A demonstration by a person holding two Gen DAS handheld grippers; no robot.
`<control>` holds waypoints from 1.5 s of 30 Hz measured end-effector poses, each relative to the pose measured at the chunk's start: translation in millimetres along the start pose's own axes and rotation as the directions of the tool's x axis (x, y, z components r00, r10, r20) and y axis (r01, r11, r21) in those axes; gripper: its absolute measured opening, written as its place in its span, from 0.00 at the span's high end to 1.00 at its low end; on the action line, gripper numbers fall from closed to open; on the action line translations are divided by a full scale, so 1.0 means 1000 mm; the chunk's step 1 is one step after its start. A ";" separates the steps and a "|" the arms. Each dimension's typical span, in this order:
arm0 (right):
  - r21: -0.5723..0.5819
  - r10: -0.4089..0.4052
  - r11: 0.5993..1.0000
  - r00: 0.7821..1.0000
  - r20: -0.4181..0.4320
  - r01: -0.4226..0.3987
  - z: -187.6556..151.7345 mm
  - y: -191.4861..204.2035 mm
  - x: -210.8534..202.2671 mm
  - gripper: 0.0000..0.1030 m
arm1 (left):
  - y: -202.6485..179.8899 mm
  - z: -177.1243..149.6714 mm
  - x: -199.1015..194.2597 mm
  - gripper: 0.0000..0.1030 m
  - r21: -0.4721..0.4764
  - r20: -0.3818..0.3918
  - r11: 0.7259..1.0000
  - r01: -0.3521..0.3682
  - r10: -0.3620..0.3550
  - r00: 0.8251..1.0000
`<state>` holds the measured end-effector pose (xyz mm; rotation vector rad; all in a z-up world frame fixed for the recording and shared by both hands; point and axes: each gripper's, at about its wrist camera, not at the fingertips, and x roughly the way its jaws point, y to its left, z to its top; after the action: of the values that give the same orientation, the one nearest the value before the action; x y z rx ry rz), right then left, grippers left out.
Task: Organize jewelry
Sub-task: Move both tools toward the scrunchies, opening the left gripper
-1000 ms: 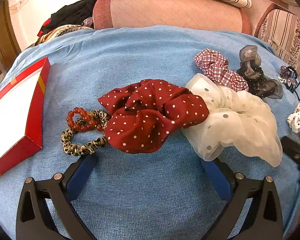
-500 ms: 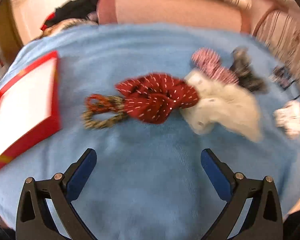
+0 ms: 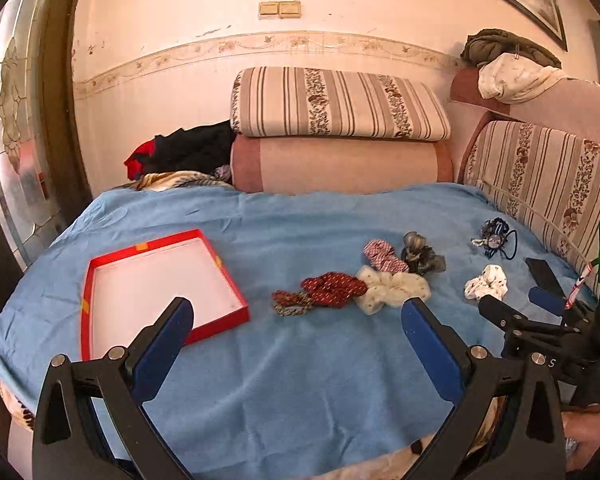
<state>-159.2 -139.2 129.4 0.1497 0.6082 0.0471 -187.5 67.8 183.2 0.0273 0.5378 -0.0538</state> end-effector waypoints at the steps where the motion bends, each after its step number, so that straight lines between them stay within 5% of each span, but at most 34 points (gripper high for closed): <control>1: -0.009 0.005 1.000 1.000 -0.004 -0.005 0.000 0.004 0.001 0.01 | 0.002 -0.004 -0.004 0.00 -0.009 -0.002 1.000 0.002 -0.002 1.000; 7: -0.018 0.003 1.000 1.000 0.009 -0.003 -0.003 0.005 -0.012 0.01 | 0.002 -0.017 0.006 0.00 -0.046 -0.046 0.997 0.060 -0.062 0.997; 16: 0.063 -0.094 0.993 0.995 -0.008 0.095 -0.010 -0.045 -0.026 0.01 | -0.033 -0.032 0.041 0.00 -0.019 -0.114 0.985 0.171 -0.172 0.979; 26: 0.116 -0.166 0.979 0.985 -0.046 0.170 -0.008 -0.088 -0.012 0.02 | -0.028 -0.041 0.090 0.00 -0.025 -0.182 0.986 0.164 -0.166 0.969; 45: 0.108 -0.178 0.975 0.971 -0.157 0.196 -0.002 -0.101 0.049 0.02 | -0.024 -0.052 0.135 0.00 -0.013 -0.251 0.991 0.132 -0.131 0.959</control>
<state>-119.7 -234.4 84.6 0.2086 0.7703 -0.1637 -99.9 39.6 69.3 0.0019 0.7937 -0.1835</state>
